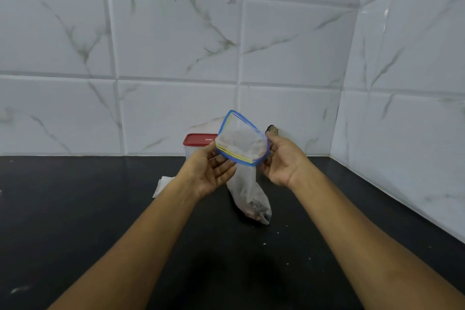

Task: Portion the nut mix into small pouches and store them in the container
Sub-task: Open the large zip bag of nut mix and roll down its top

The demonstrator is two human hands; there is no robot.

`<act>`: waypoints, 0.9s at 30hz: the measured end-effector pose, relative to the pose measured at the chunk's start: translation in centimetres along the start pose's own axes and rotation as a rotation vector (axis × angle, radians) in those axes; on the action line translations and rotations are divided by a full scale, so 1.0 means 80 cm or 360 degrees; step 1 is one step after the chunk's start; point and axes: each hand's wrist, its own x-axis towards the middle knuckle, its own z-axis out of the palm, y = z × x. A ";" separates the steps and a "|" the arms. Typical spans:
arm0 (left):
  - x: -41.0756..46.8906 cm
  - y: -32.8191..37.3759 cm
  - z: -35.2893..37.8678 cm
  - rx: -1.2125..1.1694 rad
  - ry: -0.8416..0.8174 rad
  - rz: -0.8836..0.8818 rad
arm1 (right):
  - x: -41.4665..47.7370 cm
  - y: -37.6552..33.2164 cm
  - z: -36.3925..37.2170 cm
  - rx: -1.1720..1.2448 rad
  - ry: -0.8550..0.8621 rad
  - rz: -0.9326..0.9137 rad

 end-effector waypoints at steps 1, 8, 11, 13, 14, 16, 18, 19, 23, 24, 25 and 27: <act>0.003 0.002 -0.001 0.0083 0.0036 0.0010 | 0.002 0.000 -0.001 -0.0089 -0.0003 -0.0005; 0.020 0.017 0.000 0.0111 0.0005 0.0039 | 0.007 -0.006 0.003 -0.0381 -0.0141 -0.0032; 0.029 0.015 0.001 0.0227 -0.0063 -0.0003 | 0.010 -0.007 0.005 -0.0511 -0.0206 -0.0055; 0.031 0.013 0.003 0.0344 -0.0104 0.0015 | 0.015 -0.008 0.006 -0.0639 -0.0228 -0.0102; 0.031 0.012 0.005 0.0396 -0.0117 0.0029 | 0.017 -0.008 0.007 -0.0683 -0.0229 -0.0132; 0.032 0.011 0.010 0.0477 -0.0101 0.0075 | 0.022 -0.010 0.010 -0.0718 -0.0207 -0.0182; 0.038 0.011 0.012 0.0482 -0.0043 0.0141 | 0.026 -0.013 0.013 -0.0734 -0.0181 -0.0204; 0.040 0.012 0.013 0.0472 -0.0015 0.0169 | 0.027 -0.014 0.014 -0.0745 -0.0182 -0.0199; 0.045 0.014 0.014 0.0586 -0.0023 0.0239 | 0.033 -0.012 0.017 -0.0862 -0.0205 -0.0231; 0.044 0.014 0.014 0.0633 -0.0047 0.0249 | 0.033 -0.011 0.018 -0.0896 -0.0216 -0.0238; 0.045 0.014 0.014 0.0674 -0.0066 0.0258 | 0.033 -0.009 0.020 -0.0923 -0.0215 -0.0243; 0.048 0.015 0.013 0.0711 -0.0049 0.0300 | 0.032 -0.008 0.022 -0.0948 -0.0212 -0.0248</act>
